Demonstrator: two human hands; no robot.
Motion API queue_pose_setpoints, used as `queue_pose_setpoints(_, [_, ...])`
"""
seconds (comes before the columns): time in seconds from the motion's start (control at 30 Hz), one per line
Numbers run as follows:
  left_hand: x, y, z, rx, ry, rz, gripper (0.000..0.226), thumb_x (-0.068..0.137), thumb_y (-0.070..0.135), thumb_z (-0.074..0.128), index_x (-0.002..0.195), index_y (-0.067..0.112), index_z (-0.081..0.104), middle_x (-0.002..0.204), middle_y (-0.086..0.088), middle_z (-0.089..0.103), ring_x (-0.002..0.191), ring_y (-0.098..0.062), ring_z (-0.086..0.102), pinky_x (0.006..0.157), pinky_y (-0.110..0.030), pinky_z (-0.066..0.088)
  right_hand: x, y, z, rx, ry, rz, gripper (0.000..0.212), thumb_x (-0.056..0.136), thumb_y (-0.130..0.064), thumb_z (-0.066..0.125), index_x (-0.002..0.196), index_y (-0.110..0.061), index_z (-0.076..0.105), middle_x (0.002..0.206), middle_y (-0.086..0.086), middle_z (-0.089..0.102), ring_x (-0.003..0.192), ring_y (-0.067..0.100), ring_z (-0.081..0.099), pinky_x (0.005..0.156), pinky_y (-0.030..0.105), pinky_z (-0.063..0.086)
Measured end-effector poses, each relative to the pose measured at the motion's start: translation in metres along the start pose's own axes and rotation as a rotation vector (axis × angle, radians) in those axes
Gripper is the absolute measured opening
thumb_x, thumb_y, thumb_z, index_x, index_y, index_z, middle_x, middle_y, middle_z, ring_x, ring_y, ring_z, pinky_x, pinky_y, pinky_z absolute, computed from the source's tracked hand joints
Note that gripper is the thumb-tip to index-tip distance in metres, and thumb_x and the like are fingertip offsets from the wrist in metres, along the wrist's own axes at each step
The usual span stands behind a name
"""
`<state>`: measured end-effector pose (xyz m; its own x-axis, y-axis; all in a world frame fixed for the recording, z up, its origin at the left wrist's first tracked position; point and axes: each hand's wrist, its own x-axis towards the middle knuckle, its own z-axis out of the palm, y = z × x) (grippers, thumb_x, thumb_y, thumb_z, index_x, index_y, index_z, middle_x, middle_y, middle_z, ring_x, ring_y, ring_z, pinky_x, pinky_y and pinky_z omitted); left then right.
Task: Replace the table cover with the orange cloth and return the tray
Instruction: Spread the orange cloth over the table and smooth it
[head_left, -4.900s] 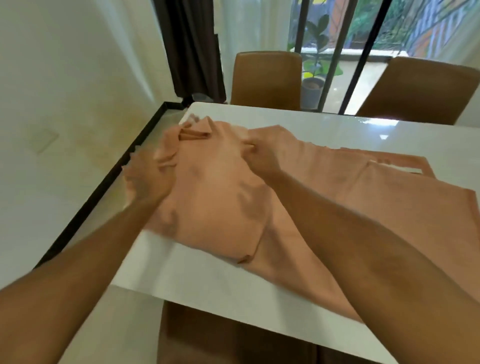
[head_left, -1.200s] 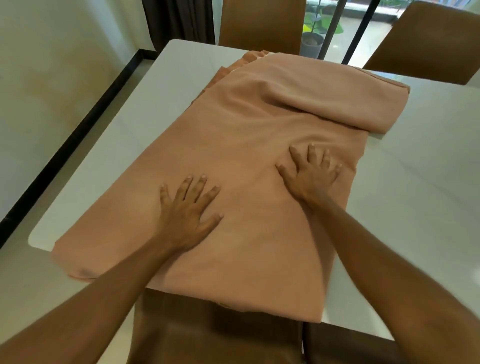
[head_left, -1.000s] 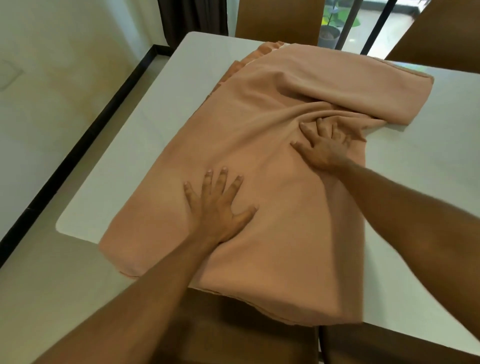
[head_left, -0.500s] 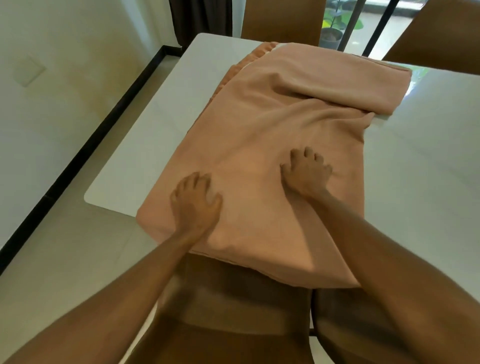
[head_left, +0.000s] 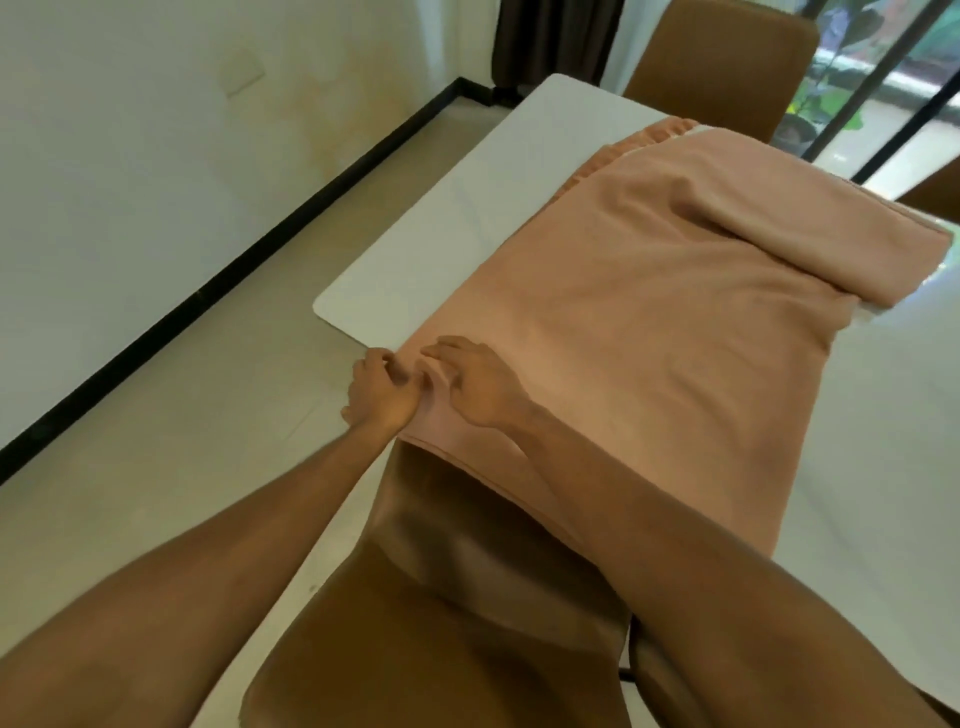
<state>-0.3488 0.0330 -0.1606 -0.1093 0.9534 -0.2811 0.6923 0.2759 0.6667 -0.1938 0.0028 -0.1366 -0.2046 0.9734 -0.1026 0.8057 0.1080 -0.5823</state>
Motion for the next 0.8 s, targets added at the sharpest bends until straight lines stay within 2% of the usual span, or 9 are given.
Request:
queue_pose_setpoints(0.17, [0.017,-0.023,-0.011,-0.186,-0.096,-0.012,0.015,0.082,0.037,0.065,0.08,0.028,0.054,0.083,0.011,0.061,0.084,-0.017,0.061,0.092,-0.049,0.05,0.021,-0.007,0.018,-0.128,-0.071,0.075,0.056,0.099,-0.028,0.034,0.154,-0.028,0.038,0.164,0.001,0.03,0.146,0.03,0.03,0.116,0.042,0.03])
queue_pose_setpoints(0.3, [0.021,-0.031,-0.023,-0.195,-0.24,0.071,0.015,0.084,0.017,0.062,0.083,0.025,0.05,0.08,0.006,0.055,0.075,-0.017,0.053,0.075,-0.036,0.047,0.037,-0.008,0.007,-0.179,-0.136,0.054,0.072,0.096,-0.011,0.045,0.16,-0.031,0.021,0.167,0.006,0.017,0.151,0.029,0.02,0.118,0.047,0.028])
queue_pose_setpoints(0.37, [0.021,-0.033,-0.026,-0.222,-0.271,0.121,0.015,0.086,0.008,0.059,0.09,0.018,0.049,0.077,0.003,0.049,0.072,-0.017,0.047,0.066,-0.032,0.04,0.042,-0.01,0.005,-0.222,-0.14,-0.001,0.071,0.097,-0.011,0.047,0.16,-0.031,0.022,0.166,0.01,0.018,0.15,0.032,0.025,0.113,0.052,0.035])
queue_pose_setpoints(0.43, [0.019,-0.033,-0.029,-0.234,-0.248,0.182,0.015,0.086,0.004,0.057,0.094,0.013,0.048,0.074,0.004,0.046,0.066,-0.015,0.043,0.064,-0.032,0.038,0.046,-0.009,0.006,-0.238,-0.122,-0.035,0.069,0.095,-0.012,0.051,0.158,-0.03,0.029,0.166,0.012,0.018,0.141,0.037,0.041,0.102,0.052,0.046])
queue_pose_setpoints(0.53, [0.008,-0.029,-0.035,-0.233,-0.224,0.334,0.019,0.09,0.006,0.057,0.098,0.02,0.046,0.073,0.009,0.049,0.061,-0.007,0.046,0.061,-0.029,0.041,0.047,-0.008,0.008,-0.207,-0.09,-0.091,0.055,0.093,-0.012,0.054,0.145,-0.029,0.049,0.162,0.008,0.028,0.123,0.031,0.056,0.088,0.046,0.054])
queue_pose_setpoints(0.6, [-0.003,-0.028,-0.04,-0.231,-0.222,0.44,0.021,0.094,0.01,0.057,0.105,0.024,0.045,0.079,0.014,0.052,0.067,-0.003,0.053,0.06,-0.022,0.043,0.048,-0.01,0.01,-0.214,-0.004,-0.132,0.035,0.093,-0.016,0.056,0.126,-0.028,0.06,0.145,0.0,0.046,0.111,0.021,0.058,0.079,0.041,0.056])
queue_pose_setpoints(0.67, [-0.014,-0.029,-0.041,-0.241,-0.222,0.463,0.028,0.096,0.016,0.059,0.117,0.026,0.044,0.084,0.014,0.054,0.072,-0.005,0.057,0.061,-0.021,0.045,0.043,-0.01,0.011,-0.194,0.126,-0.145,0.016,0.089,-0.013,0.059,0.102,-0.021,0.064,0.114,-0.003,0.058,0.088,0.013,0.055,0.065,0.036,0.053])
queue_pose_setpoints(0.73, [-0.022,-0.031,-0.039,-0.176,-0.29,0.422,0.043,0.094,0.019,0.061,0.132,0.026,0.041,0.086,0.012,0.054,0.074,-0.007,0.055,0.062,-0.02,0.044,0.037,-0.009,0.008,-0.138,0.184,-0.085,0.009,0.08,-0.008,0.057,0.083,-0.015,0.059,0.088,-0.005,0.057,0.071,0.015,0.05,0.057,0.039,0.048])
queue_pose_setpoints(0.8, [-0.024,-0.036,-0.036,0.02,-0.422,0.376,0.034,0.096,0.02,0.058,0.129,0.019,0.051,0.093,0.009,0.06,0.077,-0.01,0.056,0.064,-0.021,0.045,0.026,-0.009,0.001,-0.1,0.197,-0.051,0.009,0.076,-0.008,0.057,0.079,-0.017,0.055,0.078,-0.009,0.055,0.067,0.014,0.05,0.057,0.036,0.047])
